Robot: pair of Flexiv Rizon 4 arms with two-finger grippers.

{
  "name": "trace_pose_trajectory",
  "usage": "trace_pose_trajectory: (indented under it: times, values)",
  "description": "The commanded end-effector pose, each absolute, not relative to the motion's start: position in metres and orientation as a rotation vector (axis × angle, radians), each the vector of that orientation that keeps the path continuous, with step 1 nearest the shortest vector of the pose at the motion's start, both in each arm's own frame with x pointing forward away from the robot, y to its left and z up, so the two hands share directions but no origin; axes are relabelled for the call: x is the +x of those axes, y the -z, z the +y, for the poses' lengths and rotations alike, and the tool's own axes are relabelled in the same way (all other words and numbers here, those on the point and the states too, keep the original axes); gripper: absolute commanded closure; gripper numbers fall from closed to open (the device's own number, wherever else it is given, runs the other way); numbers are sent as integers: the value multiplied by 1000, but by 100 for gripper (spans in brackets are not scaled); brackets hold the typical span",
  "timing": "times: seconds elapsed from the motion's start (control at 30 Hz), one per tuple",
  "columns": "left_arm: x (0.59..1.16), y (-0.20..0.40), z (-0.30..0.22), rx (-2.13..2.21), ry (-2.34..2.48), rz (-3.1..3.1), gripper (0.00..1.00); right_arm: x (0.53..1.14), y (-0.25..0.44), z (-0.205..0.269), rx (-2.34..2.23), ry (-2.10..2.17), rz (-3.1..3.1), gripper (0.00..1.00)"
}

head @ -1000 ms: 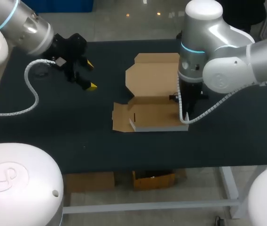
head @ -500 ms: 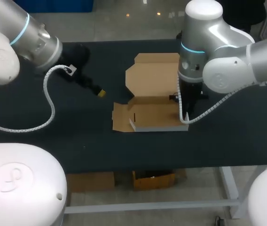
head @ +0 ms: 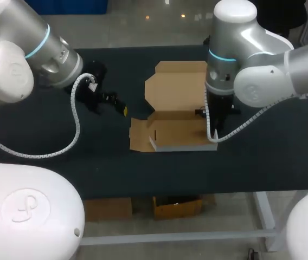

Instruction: Assemble the packaging by folding the flat box into shape, placing the metal phone stand inside, and closing the box properly

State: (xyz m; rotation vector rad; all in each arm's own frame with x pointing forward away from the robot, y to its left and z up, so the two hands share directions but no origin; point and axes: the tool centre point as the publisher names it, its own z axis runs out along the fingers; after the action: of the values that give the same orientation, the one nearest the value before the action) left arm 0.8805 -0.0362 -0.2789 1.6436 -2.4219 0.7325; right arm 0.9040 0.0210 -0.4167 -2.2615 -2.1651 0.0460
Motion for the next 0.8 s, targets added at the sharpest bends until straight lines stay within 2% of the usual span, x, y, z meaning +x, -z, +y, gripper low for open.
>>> trace_pose_trajectory:
  times: [0.03,0.33,0.5,0.8]
  values:
    - [886,275,-40,1662,-680,-2435,0,905,416,22,-2260,-57,-2164,100]
    - [887,277,-42,1723,-667,-2406,0,905,416,22,-2260,-57,-2164,100]
    - [887,289,-50,1943,-586,-2257,0,905,416,22,-2260,-57,-2164,100]
    - [890,317,-42,1960,-690,-2027,0,905,416,22,-2260,-57,-2164,100]
